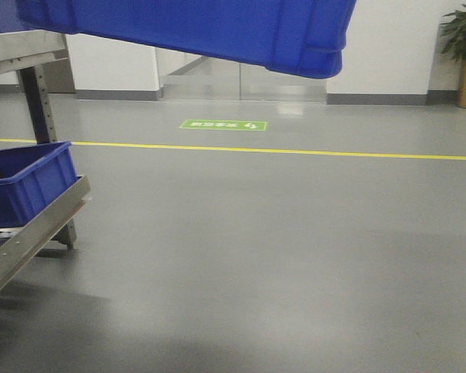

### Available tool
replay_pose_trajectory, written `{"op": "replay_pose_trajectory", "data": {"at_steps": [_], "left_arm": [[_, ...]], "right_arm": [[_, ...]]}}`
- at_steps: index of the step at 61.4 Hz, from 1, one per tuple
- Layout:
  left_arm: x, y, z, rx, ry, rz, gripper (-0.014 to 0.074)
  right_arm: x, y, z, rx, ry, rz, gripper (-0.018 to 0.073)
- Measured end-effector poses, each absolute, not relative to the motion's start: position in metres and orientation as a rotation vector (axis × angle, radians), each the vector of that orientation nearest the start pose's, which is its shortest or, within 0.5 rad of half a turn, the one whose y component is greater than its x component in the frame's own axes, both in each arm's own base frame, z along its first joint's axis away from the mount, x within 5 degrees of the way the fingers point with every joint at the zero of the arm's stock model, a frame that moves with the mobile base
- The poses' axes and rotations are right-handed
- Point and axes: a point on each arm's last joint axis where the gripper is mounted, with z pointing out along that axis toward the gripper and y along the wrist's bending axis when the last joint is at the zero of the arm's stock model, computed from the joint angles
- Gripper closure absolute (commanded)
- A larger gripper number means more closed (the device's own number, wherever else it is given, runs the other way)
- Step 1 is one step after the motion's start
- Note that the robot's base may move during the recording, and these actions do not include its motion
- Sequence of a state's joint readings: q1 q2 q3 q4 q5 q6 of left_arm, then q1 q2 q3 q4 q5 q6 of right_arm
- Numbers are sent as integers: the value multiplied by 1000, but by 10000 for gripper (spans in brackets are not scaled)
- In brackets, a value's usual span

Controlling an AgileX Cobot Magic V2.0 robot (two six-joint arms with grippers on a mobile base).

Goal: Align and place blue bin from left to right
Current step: 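Carry the blue bin with both grippers while driving to another rack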

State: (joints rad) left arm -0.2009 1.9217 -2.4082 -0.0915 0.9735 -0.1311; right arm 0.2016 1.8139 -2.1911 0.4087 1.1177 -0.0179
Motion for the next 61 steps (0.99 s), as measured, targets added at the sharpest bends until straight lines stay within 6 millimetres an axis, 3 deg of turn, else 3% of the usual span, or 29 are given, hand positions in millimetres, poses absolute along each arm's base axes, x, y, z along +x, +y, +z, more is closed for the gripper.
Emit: {"op": "replay_pose_trajectory", "data": {"at_steps": [61], "left_arm": [[406, -90, 494, 68, 1981, -329, 595]], "right_arm": [[375, 110, 470, -245, 2194, 608, 638]]}}
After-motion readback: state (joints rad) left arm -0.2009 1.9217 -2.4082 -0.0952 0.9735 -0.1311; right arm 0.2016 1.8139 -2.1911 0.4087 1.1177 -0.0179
